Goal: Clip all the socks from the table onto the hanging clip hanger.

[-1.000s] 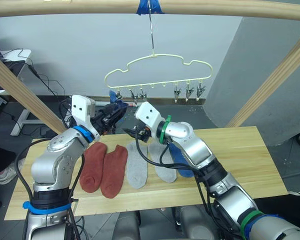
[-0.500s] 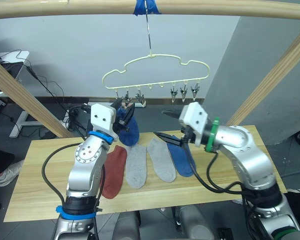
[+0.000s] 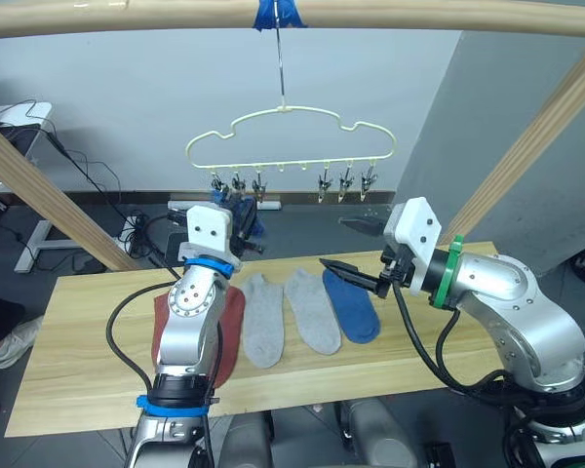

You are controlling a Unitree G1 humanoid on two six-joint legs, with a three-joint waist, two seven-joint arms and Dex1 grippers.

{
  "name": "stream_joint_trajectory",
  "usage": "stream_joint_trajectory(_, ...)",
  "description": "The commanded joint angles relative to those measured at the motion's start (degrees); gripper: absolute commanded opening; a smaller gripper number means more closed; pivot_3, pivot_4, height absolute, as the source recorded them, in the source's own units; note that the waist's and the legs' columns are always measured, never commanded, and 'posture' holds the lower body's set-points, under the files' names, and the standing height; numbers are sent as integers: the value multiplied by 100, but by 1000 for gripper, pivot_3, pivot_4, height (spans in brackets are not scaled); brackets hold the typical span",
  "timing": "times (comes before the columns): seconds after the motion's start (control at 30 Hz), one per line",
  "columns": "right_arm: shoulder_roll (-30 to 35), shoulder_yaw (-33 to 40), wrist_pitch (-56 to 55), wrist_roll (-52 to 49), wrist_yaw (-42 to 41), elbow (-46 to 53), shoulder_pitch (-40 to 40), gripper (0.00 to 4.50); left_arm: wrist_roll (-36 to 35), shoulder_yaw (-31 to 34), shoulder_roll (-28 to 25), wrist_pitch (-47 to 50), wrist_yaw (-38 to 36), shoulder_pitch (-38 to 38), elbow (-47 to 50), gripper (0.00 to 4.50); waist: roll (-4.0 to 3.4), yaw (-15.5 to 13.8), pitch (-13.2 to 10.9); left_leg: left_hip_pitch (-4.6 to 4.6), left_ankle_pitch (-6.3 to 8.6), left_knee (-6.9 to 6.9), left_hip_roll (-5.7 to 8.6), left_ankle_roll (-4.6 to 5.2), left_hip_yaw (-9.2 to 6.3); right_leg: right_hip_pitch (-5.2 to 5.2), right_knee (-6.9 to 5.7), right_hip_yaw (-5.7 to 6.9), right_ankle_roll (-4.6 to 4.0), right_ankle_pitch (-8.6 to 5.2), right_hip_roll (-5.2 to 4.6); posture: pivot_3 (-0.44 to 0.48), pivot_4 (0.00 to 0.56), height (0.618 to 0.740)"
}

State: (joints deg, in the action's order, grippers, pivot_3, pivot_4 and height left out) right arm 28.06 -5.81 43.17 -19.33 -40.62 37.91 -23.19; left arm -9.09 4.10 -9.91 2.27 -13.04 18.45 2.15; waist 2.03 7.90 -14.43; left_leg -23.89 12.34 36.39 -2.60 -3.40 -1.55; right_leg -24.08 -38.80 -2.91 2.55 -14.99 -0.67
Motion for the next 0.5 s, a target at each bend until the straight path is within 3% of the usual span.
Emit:
stream_joint_trajectory(0.03, 82, 107, -50, -131, 89, 230, 17, 3602, 43, 6, 26, -204, 34, 71, 103, 1213, 0, 21, 0, 0, 0, 0, 0, 0, 2, 0, 1, -1, 0, 0, 0, -270, 253, 740)
stream_joint_trajectory(0.5, 167, 67, -133, -210, 225, 192, 47, 3602, 138, 47, 168, -286, 266, -41, 241, 1213, 1, 44, 0, 1, 0, 0, -2, 0, 3, -1, 4, -4, 2, -1, 3, -270, 250, 740)
